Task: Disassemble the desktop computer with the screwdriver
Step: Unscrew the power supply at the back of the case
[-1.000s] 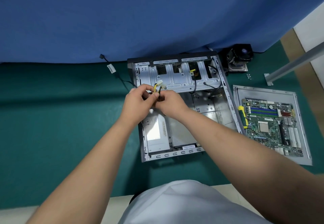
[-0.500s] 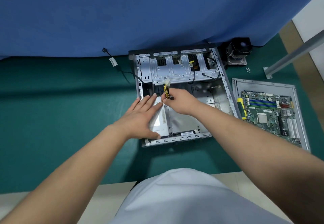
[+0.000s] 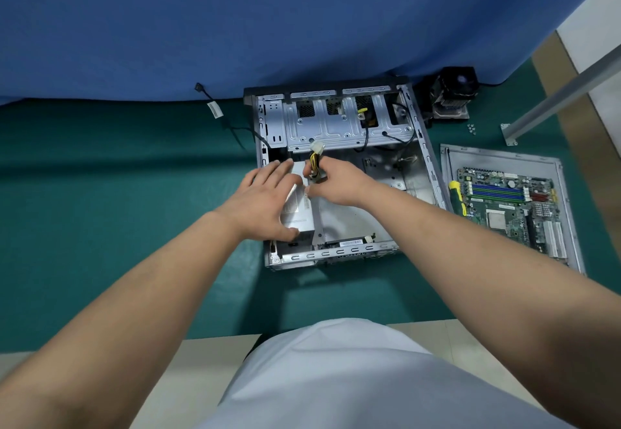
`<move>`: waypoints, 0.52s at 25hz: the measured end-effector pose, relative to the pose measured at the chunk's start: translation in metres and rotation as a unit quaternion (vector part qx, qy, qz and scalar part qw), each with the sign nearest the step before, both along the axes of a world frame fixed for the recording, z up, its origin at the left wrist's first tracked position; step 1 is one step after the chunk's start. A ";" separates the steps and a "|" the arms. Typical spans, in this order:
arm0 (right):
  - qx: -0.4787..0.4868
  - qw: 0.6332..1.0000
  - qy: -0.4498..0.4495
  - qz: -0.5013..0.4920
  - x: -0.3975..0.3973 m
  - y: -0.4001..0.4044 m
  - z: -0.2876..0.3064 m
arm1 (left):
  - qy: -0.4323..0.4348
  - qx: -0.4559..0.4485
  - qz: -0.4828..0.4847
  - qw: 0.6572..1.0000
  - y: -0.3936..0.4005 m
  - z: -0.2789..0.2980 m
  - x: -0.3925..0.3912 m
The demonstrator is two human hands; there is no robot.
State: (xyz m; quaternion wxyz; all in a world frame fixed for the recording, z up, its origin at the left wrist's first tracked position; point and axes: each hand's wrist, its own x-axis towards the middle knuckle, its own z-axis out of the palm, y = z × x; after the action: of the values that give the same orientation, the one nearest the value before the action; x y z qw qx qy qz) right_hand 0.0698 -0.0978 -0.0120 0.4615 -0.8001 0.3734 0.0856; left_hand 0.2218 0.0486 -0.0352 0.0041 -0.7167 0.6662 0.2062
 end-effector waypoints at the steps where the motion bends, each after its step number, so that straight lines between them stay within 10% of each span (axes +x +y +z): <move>1: 0.001 1.000 0.001 0.009 0.000 -0.001 0.001 | 0.010 -0.002 0.002 1.000 0.001 -0.001 0.000; 13: -0.194 0.923 0.132 0.306 0.009 0.020 0.005 | 0.061 -0.068 0.171 0.981 -0.004 -0.019 0.033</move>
State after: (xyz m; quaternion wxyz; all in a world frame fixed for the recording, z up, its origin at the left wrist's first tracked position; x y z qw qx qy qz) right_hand 0.0791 -0.0773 -0.0065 0.1956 -0.9308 0.1769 0.2533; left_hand 0.2549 0.0443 -0.0546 -0.1206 -0.8047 0.5453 0.2015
